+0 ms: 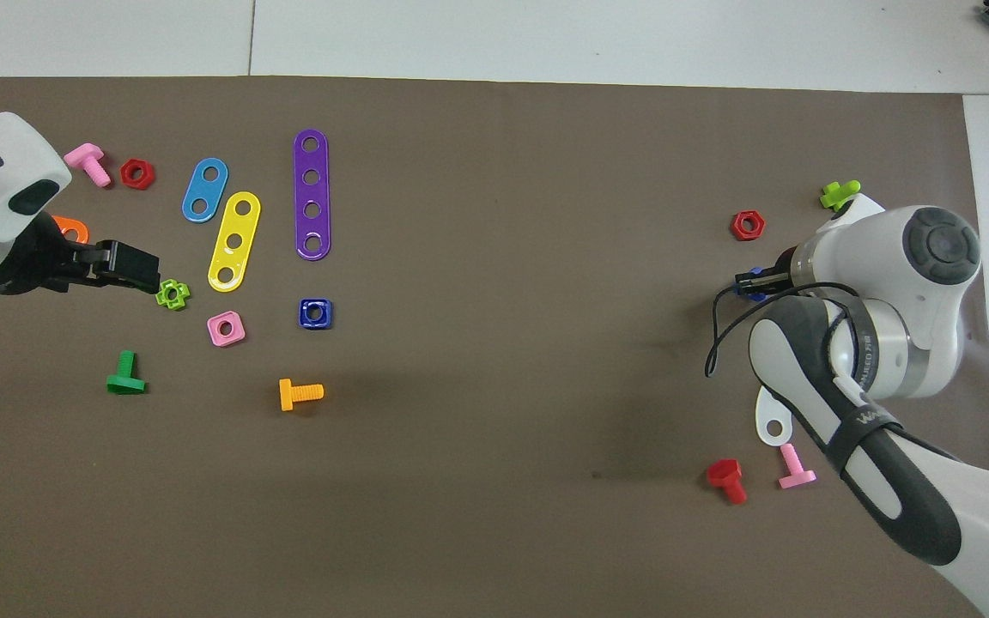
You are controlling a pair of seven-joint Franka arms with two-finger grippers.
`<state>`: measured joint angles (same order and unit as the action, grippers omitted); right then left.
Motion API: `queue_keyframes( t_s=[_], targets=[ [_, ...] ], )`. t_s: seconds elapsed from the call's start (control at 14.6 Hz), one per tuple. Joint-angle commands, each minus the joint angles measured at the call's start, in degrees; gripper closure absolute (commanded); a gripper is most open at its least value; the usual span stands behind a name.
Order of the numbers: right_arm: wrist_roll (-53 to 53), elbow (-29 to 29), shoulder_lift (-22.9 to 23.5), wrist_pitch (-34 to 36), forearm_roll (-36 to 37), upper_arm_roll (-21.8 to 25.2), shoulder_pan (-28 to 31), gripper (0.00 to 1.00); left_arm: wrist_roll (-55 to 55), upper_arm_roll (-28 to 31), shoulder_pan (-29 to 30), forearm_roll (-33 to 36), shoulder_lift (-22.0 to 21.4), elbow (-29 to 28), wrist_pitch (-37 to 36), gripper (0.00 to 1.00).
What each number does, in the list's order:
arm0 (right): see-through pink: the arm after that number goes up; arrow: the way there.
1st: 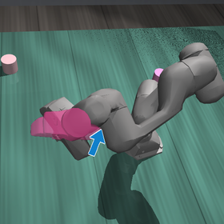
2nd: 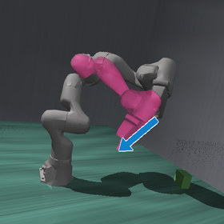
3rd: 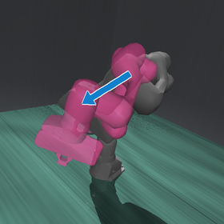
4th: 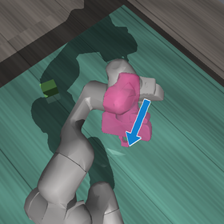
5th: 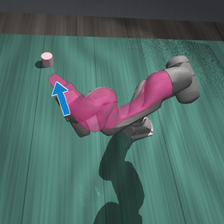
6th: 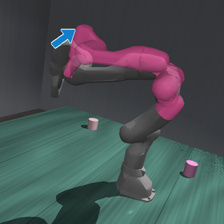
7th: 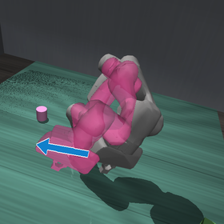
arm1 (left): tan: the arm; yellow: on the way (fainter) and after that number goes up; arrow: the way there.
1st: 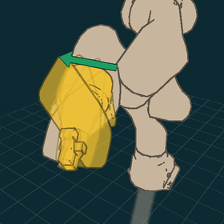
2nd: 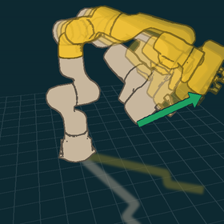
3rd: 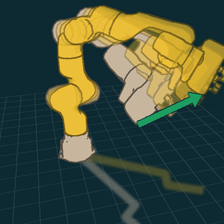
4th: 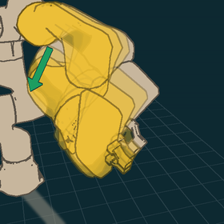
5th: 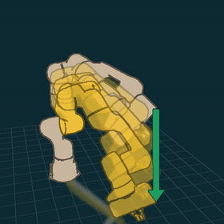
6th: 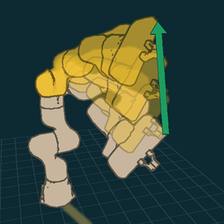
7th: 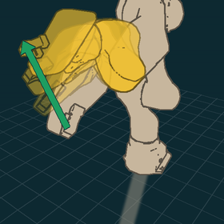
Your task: Unscrew and place screws in storage area
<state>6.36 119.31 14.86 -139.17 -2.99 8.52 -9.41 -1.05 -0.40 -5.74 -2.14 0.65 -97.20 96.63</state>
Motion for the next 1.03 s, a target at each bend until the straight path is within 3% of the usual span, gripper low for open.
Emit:
queue_keyframes(
  t_s=[0.0,0.07,0.21,0.48,0.89,0.96],
  targets=[
    [2.26,0.84,0.25,-1.54,-1.14,-0.52,1.06,0.30,-0.97,0.31,-0.77,1.52,-1.88,-2.29,1.45,0.00],
    [1.82,0.06,0.26,-1.11,-1.14,-0.52,0.45,0.00,-0.97,0.31,-0.77,1.52,-1.96,-2.29,1.45,0.00],
    [1.03,-4.32,-0.62,1.95,-1.14,-0.52,0.35,0.00,-0.97,0.31,-0.68,1.52,-1.88,-2.38,1.45,0.00],
    [-4.41,-17.24,-3.60,20.65,-0.52,-0.17,1.32,0.00,-0.97,0.31,-0.59,1.52,-1.88,-2.20,1.45,0.00],
    [-6.62,-19.37,-15.55,38.85,2.89,0.80,2.90,0.00,-0.97,0.49,0.02,1.61,-1.09,0.51,-2.57,0.00],
    [-8.28,-22.51,-15.91,44.54,3.08,0.80,3.08,0.00,-0.97,0.49,0.20,1.61,-0.56,2.70,-5.03,0.00]
  ],
)
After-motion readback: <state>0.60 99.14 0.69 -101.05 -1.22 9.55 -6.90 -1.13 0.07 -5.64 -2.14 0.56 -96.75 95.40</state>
